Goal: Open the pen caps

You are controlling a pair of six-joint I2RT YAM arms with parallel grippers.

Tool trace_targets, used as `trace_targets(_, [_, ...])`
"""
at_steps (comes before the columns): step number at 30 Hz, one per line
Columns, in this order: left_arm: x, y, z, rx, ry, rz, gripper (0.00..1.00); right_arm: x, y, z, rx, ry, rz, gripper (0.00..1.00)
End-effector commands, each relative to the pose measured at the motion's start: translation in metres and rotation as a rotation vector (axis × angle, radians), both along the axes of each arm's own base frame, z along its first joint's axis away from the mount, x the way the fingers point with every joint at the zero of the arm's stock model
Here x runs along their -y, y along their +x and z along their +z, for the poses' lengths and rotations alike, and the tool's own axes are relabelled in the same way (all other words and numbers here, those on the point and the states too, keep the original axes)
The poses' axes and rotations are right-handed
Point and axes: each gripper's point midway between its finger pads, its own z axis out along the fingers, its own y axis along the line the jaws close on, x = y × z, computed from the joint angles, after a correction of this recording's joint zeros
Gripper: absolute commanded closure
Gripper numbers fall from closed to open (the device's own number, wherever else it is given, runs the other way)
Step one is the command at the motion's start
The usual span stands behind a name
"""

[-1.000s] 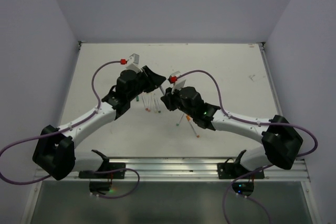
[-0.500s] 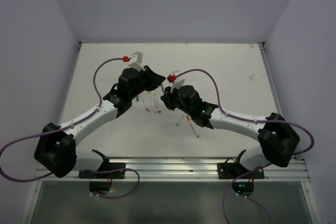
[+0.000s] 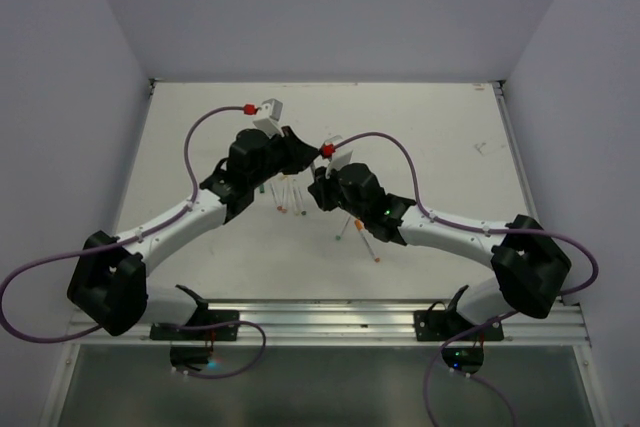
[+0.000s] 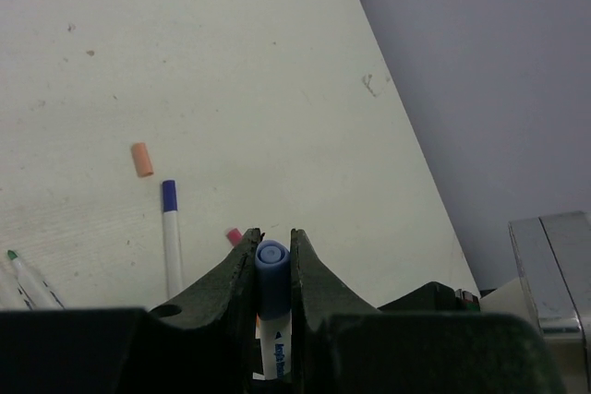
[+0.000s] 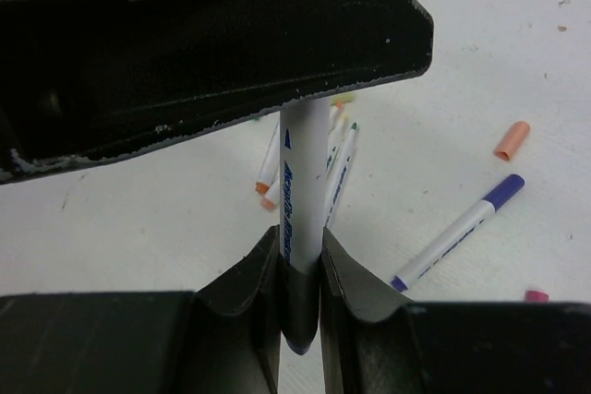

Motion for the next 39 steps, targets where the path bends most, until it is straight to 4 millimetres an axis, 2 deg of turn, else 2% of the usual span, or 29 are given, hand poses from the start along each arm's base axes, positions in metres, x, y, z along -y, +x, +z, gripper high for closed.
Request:
trace_targets(1, [0.034, -0.018, 0.043, 0.115, -0.063, -0.179, 1.00, -0.019, -0.006, 0.019, 0.017, 0.037, 0.071, 0.79])
trace_targets(4, [0.035, -0.019, 0.041, 0.121, -0.043, -0.199, 1.00, -0.018, -0.005, 0.021, 0.022, 0.034, 0.065, 0.74])
trace_targets(12, [0.037, -0.022, 0.039, 0.113, -0.039, -0.216, 1.00, -0.012, -0.002, 0.025, 0.039, 0.027, 0.036, 0.74])
trace_targets(17, [0.034, -0.025, 0.031, 0.088, -0.052, -0.201, 1.00, -0.005, 0.000, 0.030, 0.056, 0.034, 0.002, 0.72])
trace_targets(23, [0.032, -0.027, 0.036, 0.091, -0.078, -0.188, 1.00, 0.003, 0.005, 0.033, 0.066, 0.042, -0.045, 0.69])
trace_targets(29, [0.030, -0.029, 0.033, 0.085, -0.075, -0.185, 1.00, 0.004, 0.004, 0.036, 0.070, 0.052, -0.051, 0.68])
trace_targets(39, [0.016, -0.020, 0.037, 0.138, -0.003, -0.117, 1.00, 0.004, 0.000, 0.033, 0.059, 0.037, -0.028, 0.68])
